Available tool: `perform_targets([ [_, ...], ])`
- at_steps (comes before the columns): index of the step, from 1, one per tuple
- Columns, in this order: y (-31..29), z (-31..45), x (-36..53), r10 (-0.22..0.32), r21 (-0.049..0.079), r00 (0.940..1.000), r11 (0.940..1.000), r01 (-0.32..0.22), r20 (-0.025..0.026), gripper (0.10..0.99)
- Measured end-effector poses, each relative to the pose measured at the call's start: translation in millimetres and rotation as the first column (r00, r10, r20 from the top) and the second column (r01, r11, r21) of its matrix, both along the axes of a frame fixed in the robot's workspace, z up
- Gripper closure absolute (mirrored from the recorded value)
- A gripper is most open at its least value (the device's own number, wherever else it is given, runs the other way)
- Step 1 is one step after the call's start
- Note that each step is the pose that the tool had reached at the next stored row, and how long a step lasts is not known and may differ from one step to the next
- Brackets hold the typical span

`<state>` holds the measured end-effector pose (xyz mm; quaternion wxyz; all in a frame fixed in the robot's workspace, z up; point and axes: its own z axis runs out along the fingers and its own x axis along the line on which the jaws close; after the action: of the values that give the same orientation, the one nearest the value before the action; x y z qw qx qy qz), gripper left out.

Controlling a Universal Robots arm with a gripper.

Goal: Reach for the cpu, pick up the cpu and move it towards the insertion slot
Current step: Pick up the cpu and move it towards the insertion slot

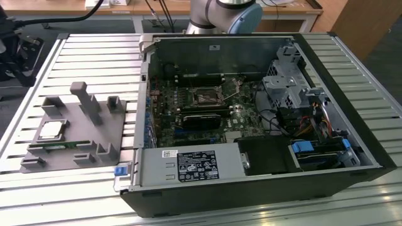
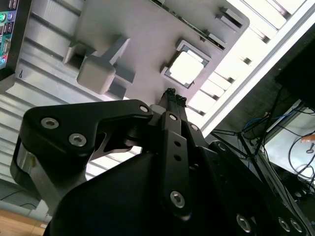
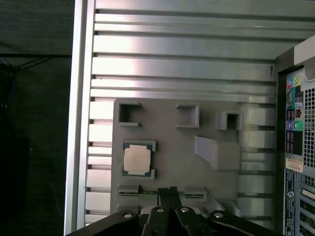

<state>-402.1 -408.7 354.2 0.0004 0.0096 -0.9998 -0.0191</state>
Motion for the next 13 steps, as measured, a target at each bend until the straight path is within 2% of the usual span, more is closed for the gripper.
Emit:
perform_targets([
  [13,0.0,-0.5,-16.7,0.000,0.000,1.0000,1.0000,0.000,-0.0001,0.980],
])
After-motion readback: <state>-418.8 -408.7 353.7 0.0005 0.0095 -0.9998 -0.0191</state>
